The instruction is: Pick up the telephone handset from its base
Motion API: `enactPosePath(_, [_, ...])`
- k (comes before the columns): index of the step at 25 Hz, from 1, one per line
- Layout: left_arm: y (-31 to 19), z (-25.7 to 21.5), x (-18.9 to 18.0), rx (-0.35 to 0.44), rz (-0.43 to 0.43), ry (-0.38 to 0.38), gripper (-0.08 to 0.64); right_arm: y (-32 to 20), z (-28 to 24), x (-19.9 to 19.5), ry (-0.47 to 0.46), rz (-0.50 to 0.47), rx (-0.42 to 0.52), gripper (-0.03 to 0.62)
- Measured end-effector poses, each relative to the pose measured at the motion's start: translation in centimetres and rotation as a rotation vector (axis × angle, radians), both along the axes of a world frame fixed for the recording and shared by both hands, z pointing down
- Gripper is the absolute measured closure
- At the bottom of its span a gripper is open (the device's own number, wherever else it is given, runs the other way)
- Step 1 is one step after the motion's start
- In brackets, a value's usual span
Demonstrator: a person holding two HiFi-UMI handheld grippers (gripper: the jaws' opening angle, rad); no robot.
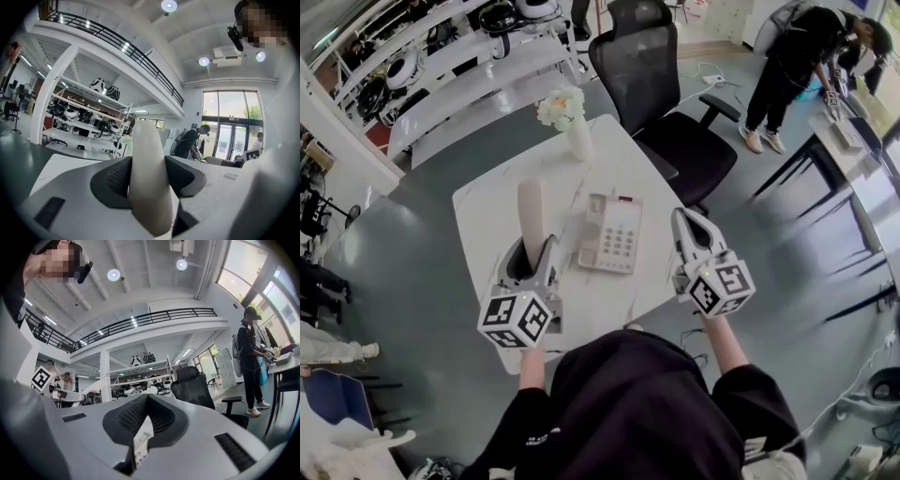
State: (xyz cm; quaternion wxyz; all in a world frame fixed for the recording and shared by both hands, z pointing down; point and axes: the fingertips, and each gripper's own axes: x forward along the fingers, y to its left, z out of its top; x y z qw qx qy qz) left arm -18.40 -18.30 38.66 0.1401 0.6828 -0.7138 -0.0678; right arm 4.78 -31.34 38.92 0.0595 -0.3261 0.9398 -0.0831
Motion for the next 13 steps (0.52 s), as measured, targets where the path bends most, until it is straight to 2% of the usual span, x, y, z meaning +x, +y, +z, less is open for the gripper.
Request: enactPosePath(13, [0.15, -0.15, 0.01, -0.011, -0.002, 0.0, 0.347, -0.07, -0.79, 0.28, 0.002, 0.02, 0.015, 0.6])
